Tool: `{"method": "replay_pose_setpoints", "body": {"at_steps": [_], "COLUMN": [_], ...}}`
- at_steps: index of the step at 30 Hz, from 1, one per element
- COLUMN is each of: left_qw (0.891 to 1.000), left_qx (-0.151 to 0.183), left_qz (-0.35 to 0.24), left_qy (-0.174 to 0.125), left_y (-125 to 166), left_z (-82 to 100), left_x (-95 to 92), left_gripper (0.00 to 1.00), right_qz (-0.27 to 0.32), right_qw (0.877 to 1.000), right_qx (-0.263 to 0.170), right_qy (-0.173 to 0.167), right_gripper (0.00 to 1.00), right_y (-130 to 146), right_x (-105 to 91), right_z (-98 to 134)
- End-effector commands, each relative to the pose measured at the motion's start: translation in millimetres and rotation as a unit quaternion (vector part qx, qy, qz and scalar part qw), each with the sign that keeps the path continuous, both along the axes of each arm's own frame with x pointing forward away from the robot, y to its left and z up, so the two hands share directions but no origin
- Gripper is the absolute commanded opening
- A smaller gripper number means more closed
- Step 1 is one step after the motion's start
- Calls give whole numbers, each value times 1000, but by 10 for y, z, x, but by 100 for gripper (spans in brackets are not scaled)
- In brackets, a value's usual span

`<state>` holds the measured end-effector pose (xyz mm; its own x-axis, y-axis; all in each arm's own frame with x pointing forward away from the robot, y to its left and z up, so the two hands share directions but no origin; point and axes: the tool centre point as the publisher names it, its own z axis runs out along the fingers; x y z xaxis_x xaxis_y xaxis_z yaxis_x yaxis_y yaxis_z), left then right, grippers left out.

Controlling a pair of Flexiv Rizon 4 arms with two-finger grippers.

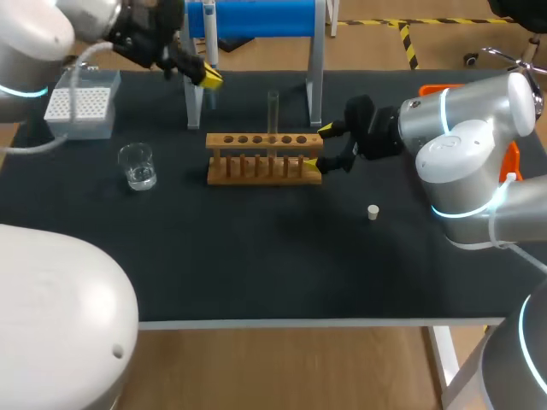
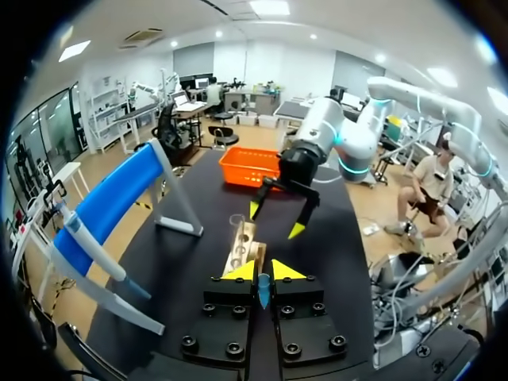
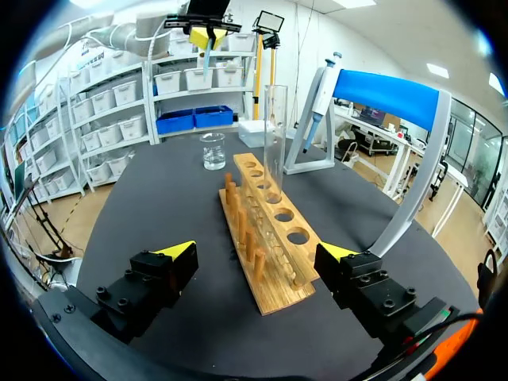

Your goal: Invert the test tube, pick up the pipette, mount the tip to pipette, aspirate from beaker and dispense into the tube, eject the tip, return the pipette, and cap with the stopper.

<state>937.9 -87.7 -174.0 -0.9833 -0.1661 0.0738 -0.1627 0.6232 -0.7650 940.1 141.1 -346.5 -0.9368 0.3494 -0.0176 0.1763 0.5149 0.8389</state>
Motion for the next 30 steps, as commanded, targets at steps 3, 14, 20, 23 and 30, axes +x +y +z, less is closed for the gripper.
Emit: {"method": "replay_pose_setpoints", "body": {"at_steps": [3,14,20,23,30], "left_qw": [999,997,996,997,997], "left_qx": [40,36,22,20,22], "left_qz": [29,66,60,58,64], "left_qy": [-16,-33,-54,-52,-45], "left_y": [-245,-440,-530,-540,-537], "left_z": [-15,-9,-22,-12,-35], "left_x": [-134,-257,-267,-281,-293], "left_gripper": [0,0,0,0,0], "right_qz": [0,0,0,0,0], "right_qw": [1000,1000,1000,1000,1000], "right_qx": [0,0,0,0,0], "right_qy": [0,0,0,0,0], "right_gripper": [100,100,100,100,100], "right_y": [-7,-7,-7,-7,-7], "right_x": [-2,-2,-2,-2,-2], "right_z": [3,3,3,3,3]}}
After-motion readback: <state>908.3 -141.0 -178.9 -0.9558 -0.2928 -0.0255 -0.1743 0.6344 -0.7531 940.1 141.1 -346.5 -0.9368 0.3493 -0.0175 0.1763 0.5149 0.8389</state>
